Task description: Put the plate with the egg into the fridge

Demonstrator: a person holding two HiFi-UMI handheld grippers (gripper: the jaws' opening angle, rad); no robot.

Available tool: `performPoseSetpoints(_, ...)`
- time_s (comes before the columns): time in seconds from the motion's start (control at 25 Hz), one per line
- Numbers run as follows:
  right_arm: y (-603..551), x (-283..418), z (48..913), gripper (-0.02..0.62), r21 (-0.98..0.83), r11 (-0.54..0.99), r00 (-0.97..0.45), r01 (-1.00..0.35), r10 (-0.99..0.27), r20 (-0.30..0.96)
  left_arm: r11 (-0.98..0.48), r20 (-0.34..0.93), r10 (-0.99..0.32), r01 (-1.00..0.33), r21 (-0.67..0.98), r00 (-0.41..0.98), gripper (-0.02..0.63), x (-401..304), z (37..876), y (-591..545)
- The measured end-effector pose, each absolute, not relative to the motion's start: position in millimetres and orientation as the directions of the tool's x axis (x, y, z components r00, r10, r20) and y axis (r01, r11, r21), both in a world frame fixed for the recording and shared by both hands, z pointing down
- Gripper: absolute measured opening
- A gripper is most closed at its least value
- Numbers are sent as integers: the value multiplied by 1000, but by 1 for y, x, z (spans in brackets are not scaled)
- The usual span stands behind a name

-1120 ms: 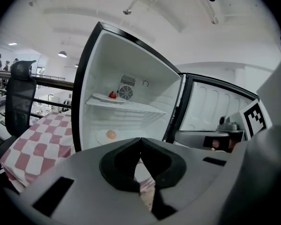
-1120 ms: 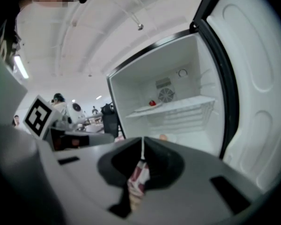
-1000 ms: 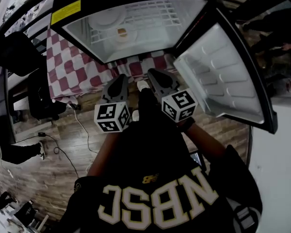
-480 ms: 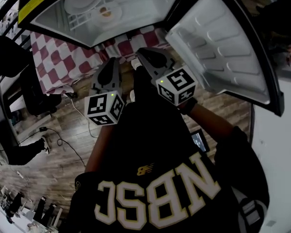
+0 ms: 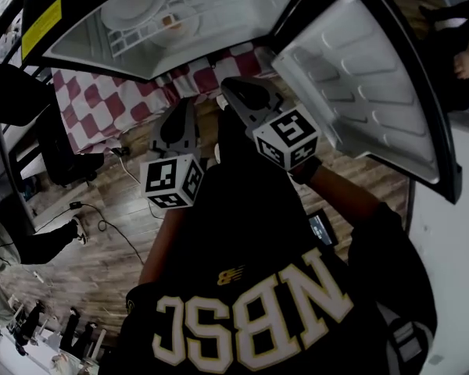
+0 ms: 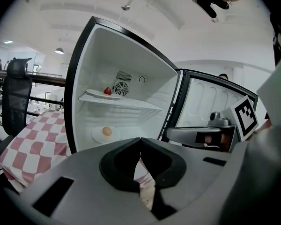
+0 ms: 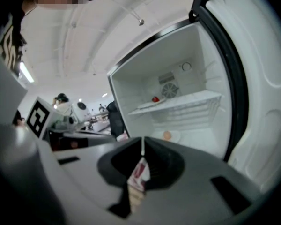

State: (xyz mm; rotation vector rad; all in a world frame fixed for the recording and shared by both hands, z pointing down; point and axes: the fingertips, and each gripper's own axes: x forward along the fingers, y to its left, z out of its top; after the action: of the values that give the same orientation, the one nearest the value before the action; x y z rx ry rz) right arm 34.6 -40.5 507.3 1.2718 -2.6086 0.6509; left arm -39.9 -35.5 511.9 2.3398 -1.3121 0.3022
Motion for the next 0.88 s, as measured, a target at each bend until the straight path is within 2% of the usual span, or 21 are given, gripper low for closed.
performPoseSetpoints(0.44,-62,26,523,29,-327,630,-709,-704,-605,361,-450,418,-752,-860,239,510,23,-47,523,-57)
performPoseSetpoints(0.88,-79,30,513,29,-327,600,-683,-730,-654,326,-496,462,-697,-834,243,549,23,-27,526,-46)
